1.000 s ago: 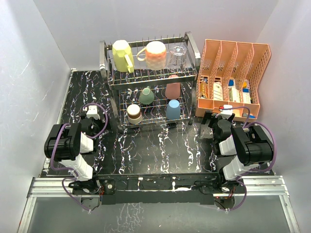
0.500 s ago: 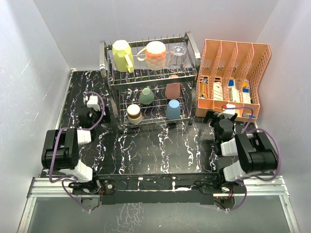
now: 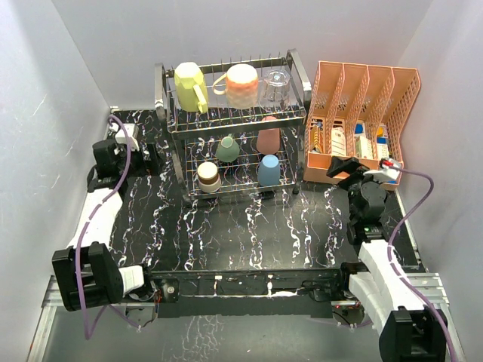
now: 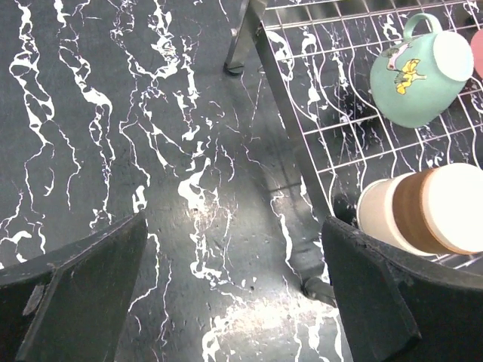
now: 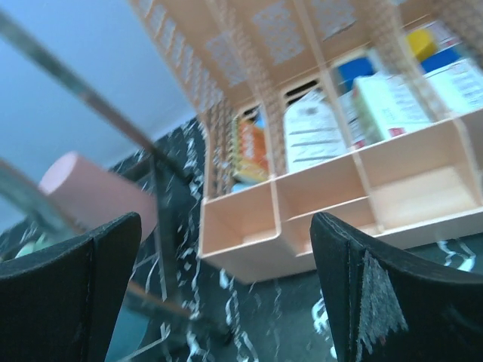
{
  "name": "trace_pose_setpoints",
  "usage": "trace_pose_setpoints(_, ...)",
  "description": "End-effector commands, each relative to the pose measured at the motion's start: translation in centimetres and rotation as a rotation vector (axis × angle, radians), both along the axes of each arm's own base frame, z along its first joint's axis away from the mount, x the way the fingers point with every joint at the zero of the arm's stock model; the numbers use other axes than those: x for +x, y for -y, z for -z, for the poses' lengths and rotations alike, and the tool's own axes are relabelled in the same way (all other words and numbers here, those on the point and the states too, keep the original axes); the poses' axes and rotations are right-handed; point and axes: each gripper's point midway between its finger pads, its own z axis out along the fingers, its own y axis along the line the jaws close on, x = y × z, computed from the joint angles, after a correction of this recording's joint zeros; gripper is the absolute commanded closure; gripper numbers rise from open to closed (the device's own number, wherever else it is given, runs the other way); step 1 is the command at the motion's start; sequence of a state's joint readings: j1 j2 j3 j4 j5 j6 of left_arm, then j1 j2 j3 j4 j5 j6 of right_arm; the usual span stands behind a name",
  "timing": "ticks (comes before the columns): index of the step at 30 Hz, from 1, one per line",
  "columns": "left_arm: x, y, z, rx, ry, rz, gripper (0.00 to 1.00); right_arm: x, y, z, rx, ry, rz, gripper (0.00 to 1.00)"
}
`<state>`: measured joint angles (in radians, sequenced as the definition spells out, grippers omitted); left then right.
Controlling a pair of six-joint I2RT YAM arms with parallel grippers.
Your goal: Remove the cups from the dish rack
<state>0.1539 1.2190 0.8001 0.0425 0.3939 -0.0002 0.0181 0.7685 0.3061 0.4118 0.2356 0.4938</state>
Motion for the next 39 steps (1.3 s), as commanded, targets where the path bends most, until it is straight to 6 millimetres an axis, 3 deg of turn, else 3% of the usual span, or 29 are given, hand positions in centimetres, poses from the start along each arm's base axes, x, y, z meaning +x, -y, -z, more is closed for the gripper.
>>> trace_pose_setpoints(1, -2.6, 0.7, -0.6, -0.008, -0.135, 0.073, 0.03, 0.2, -5.1, -1.8, -0.012, -0.095, -0.278, 0.02)
trace_pose_setpoints(6, -4.0, 0.8, -0.6, 0.027, -0.184, 0.131, 0.03, -1.7, -8.4, -3.8, -0.095, -0.037, -0.351, 0.02)
trace_pose_setpoints(10, -5.4, 1.4, -0.6, 0.047, -0.202, 0.201, 0.03, -3.0, -11.9, -3.5, -0.146, -0.070, -0.404, 0.03)
trace_pose_setpoints(15, -6.6, 1.8, -0.7, 0.059, -0.232, 0.248, 0.03, -5.1, -17.6, -2.7, -0.219, -0.093, -0.507, 0.04)
trace_pose_setpoints(17, -7.1, 2.0, -0.7, 0.061, -0.244, 0.268, 0.03, -6.3, -21.0, -2.7, -0.269, -0.097, -0.570, 0.03)
trace_pose_setpoints(20, -7.5, 2.2, -0.7, 0.064, -0.253, 0.293, 0.03, -5.8, -23.7, -2.0, -0.335, -0.132, -0.585, 0.03)
trace_pose_setpoints(25, -8.3, 2.8, -1.2, 0.053, -0.267, 0.340, 0.03, -2.5, -26.4, -1.1, -0.407, -0.193, -0.567, 0.02)
trace_pose_setpoints(30, -8.9, 3.5, -1.5, 0.030, -0.257, 0.377, 0.03, 0.6, -26.3, -0.2, -0.421, -0.284, -0.501, 0.02)
trace_pose_setpoints(39, -8.4, 3.2, -1.8, 0.054, -0.261, 0.401, 0.03, 3.5, -23.8, 1.3, -0.428, -0.371, -0.395, 0.02)
